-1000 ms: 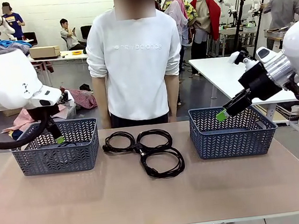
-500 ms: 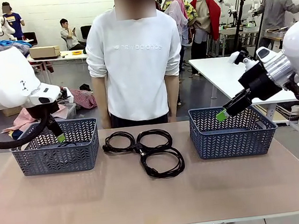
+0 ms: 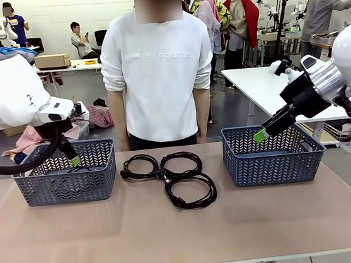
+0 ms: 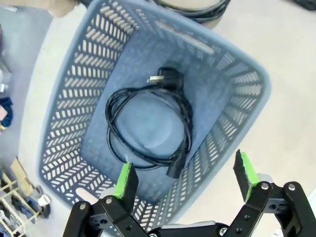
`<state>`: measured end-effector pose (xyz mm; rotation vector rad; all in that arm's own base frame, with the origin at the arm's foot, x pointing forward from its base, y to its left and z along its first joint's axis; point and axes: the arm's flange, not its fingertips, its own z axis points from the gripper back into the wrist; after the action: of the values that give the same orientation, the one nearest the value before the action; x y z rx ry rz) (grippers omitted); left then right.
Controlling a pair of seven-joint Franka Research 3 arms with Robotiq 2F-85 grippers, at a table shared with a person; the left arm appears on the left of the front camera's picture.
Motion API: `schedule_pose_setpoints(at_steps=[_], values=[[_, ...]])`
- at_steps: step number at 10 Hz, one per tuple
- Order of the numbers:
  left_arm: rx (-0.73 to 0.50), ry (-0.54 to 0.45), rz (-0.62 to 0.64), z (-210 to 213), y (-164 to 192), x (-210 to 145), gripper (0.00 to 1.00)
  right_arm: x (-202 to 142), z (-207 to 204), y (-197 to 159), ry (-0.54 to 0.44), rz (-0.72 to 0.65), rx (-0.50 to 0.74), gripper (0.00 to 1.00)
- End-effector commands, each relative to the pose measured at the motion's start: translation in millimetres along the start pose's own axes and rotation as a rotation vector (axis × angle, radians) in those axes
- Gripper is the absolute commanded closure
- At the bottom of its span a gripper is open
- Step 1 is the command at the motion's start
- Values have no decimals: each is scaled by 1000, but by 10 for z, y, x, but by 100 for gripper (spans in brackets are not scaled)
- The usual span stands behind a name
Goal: Organize the cables according to human instructions.
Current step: Pick up a bundle of cables and place it in the basket indicated by the human.
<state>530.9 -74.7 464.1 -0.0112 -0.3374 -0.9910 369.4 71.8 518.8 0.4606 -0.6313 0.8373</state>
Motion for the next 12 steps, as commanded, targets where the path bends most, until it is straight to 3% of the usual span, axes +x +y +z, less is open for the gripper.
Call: schedule_pose_setpoints(at_steps=[1,7,12], values=[[-13,-105,22,246,-372,-27,0,-7,-23,-27,-25,16,20,0],[-142,-314,-56,786,-1274,-135,0,-7,-23,-27,-25,16,20,0],[-246,-290,-138,654,-1591,-50,0,-7,-23,-27,-25,16,20,0]])
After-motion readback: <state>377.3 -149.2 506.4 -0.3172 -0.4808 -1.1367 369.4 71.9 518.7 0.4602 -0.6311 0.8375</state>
